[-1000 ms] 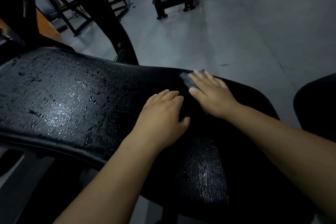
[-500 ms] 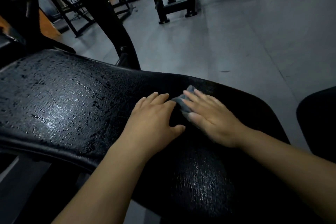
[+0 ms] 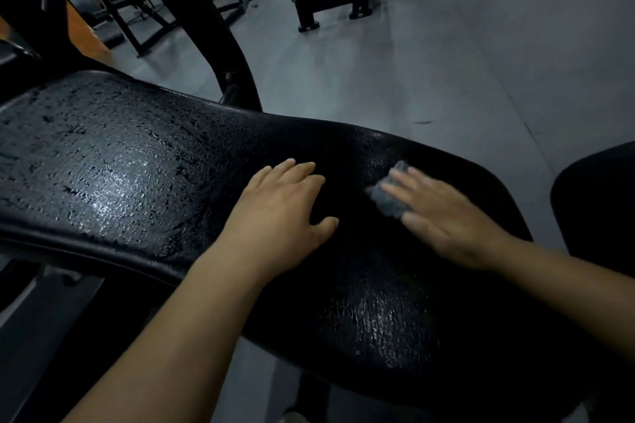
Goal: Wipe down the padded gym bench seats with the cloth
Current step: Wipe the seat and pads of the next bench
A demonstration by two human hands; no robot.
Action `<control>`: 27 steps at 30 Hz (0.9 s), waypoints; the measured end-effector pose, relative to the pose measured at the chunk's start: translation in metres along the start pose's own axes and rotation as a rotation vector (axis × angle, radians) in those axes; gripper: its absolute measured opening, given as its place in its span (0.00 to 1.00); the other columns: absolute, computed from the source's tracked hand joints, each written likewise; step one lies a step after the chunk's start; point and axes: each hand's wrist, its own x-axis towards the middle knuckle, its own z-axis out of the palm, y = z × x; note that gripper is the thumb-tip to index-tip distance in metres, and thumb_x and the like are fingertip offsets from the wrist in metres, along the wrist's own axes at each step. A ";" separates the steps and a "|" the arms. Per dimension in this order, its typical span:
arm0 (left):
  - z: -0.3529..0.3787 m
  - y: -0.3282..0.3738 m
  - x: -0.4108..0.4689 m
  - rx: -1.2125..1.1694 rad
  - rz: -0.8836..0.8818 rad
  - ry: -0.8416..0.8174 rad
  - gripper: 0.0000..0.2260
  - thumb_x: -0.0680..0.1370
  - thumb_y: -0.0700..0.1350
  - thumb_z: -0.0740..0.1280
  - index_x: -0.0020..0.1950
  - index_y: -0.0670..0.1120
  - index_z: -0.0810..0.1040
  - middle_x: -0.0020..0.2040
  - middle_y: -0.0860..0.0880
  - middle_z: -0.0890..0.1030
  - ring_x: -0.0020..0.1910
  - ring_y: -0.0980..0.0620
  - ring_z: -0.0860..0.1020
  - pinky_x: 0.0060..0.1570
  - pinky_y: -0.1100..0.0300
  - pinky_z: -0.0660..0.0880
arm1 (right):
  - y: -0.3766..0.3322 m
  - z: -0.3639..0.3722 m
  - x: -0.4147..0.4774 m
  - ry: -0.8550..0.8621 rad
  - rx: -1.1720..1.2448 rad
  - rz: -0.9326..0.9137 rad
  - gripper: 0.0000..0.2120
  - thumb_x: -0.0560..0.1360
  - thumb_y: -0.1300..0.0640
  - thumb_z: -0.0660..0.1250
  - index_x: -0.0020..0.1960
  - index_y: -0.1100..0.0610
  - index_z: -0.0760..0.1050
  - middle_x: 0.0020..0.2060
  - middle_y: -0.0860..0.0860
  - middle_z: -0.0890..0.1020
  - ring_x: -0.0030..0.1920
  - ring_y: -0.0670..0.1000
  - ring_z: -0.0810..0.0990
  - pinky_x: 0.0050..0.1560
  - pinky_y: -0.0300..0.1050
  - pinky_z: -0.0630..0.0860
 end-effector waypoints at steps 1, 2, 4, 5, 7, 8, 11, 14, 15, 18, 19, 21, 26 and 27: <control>0.000 0.001 -0.001 -0.001 0.000 0.001 0.30 0.78 0.62 0.62 0.78 0.53 0.62 0.81 0.54 0.57 0.80 0.52 0.51 0.78 0.51 0.47 | 0.003 -0.001 0.013 0.013 0.001 0.115 0.26 0.81 0.35 0.43 0.78 0.34 0.46 0.80 0.41 0.51 0.80 0.45 0.45 0.79 0.52 0.48; 0.000 0.002 -0.002 -0.004 0.000 0.000 0.30 0.78 0.62 0.62 0.78 0.53 0.63 0.81 0.54 0.57 0.80 0.52 0.51 0.78 0.51 0.48 | -0.004 0.000 0.025 0.028 -0.005 0.225 0.27 0.81 0.36 0.43 0.79 0.37 0.48 0.81 0.42 0.50 0.80 0.45 0.45 0.79 0.49 0.46; -0.001 0.003 -0.003 -0.012 -0.011 -0.002 0.29 0.78 0.62 0.62 0.78 0.53 0.63 0.80 0.54 0.58 0.80 0.53 0.51 0.78 0.52 0.48 | -0.043 0.006 0.032 0.074 -0.037 0.272 0.30 0.80 0.36 0.41 0.81 0.43 0.51 0.81 0.44 0.51 0.81 0.48 0.45 0.77 0.48 0.46; -0.002 0.003 -0.004 -0.018 -0.016 -0.005 0.29 0.78 0.61 0.62 0.78 0.53 0.63 0.80 0.54 0.58 0.80 0.53 0.52 0.78 0.52 0.48 | -0.066 0.009 0.021 0.094 -0.033 0.178 0.32 0.80 0.36 0.40 0.81 0.45 0.53 0.81 0.45 0.53 0.81 0.49 0.46 0.77 0.48 0.46; -0.003 0.002 -0.006 -0.019 -0.006 -0.023 0.31 0.77 0.62 0.63 0.78 0.53 0.63 0.80 0.54 0.57 0.80 0.53 0.51 0.78 0.52 0.48 | -0.093 0.015 -0.024 0.031 0.016 -0.046 0.31 0.82 0.37 0.43 0.81 0.46 0.53 0.81 0.44 0.52 0.81 0.47 0.45 0.78 0.46 0.44; -0.004 0.001 -0.007 -0.013 0.004 -0.041 0.32 0.76 0.63 0.63 0.78 0.53 0.62 0.81 0.54 0.57 0.80 0.53 0.51 0.78 0.51 0.48 | -0.093 0.015 -0.046 -0.013 0.033 -0.115 0.29 0.83 0.38 0.44 0.81 0.46 0.53 0.81 0.43 0.51 0.81 0.47 0.45 0.77 0.45 0.43; -0.005 0.000 -0.012 0.000 0.011 -0.061 0.33 0.77 0.65 0.63 0.78 0.54 0.61 0.81 0.55 0.56 0.80 0.53 0.49 0.78 0.51 0.46 | -0.059 0.007 -0.070 -0.016 -0.031 -0.172 0.26 0.84 0.38 0.44 0.81 0.42 0.52 0.81 0.43 0.54 0.81 0.47 0.48 0.76 0.45 0.49; -0.002 0.002 -0.013 0.007 0.006 -0.043 0.31 0.78 0.63 0.62 0.78 0.53 0.62 0.81 0.55 0.56 0.80 0.53 0.50 0.78 0.51 0.47 | -0.063 0.005 -0.036 -0.002 -0.004 0.050 0.27 0.81 0.35 0.42 0.79 0.37 0.49 0.80 0.41 0.52 0.80 0.45 0.44 0.76 0.52 0.49; -0.001 0.002 -0.013 0.003 0.003 -0.036 0.30 0.78 0.61 0.62 0.78 0.53 0.63 0.81 0.54 0.57 0.80 0.53 0.51 0.78 0.51 0.48 | -0.080 0.008 -0.030 0.009 -0.002 0.105 0.29 0.79 0.35 0.42 0.79 0.38 0.51 0.80 0.41 0.51 0.80 0.45 0.44 0.76 0.54 0.50; -0.001 -0.001 -0.013 -0.045 -0.001 -0.005 0.25 0.81 0.53 0.62 0.77 0.52 0.66 0.80 0.54 0.60 0.80 0.52 0.54 0.78 0.53 0.50 | -0.127 0.021 -0.059 0.031 -0.020 -0.083 0.27 0.82 0.38 0.45 0.80 0.43 0.56 0.81 0.45 0.55 0.81 0.51 0.50 0.77 0.54 0.50; -0.002 -0.002 -0.012 -0.060 0.001 0.000 0.24 0.81 0.52 0.62 0.77 0.51 0.66 0.79 0.53 0.61 0.80 0.52 0.54 0.78 0.52 0.50 | -0.131 0.020 -0.076 -0.009 -0.003 -0.162 0.26 0.84 0.39 0.45 0.80 0.43 0.55 0.81 0.45 0.54 0.81 0.51 0.49 0.77 0.52 0.48; -0.003 -0.003 -0.012 -0.051 0.004 -0.004 0.24 0.81 0.53 0.62 0.77 0.51 0.66 0.79 0.53 0.62 0.79 0.52 0.55 0.78 0.51 0.51 | -0.116 0.014 -0.093 -0.052 -0.004 -0.265 0.25 0.85 0.40 0.45 0.80 0.42 0.54 0.81 0.43 0.53 0.81 0.49 0.49 0.77 0.49 0.48; 0.001 0.001 -0.011 -0.006 -0.008 -0.012 0.25 0.80 0.55 0.62 0.77 0.53 0.65 0.80 0.53 0.60 0.80 0.52 0.53 0.78 0.50 0.50 | -0.114 0.011 -0.047 0.033 0.034 0.062 0.28 0.81 0.38 0.44 0.80 0.40 0.54 0.80 0.42 0.52 0.80 0.44 0.44 0.77 0.52 0.49; 0.001 0.002 -0.011 -0.007 -0.011 -0.013 0.25 0.81 0.54 0.62 0.77 0.53 0.65 0.80 0.53 0.60 0.80 0.52 0.53 0.78 0.50 0.50 | -0.125 0.016 -0.044 0.048 0.014 0.081 0.29 0.80 0.39 0.44 0.80 0.41 0.55 0.81 0.43 0.52 0.80 0.46 0.44 0.77 0.53 0.49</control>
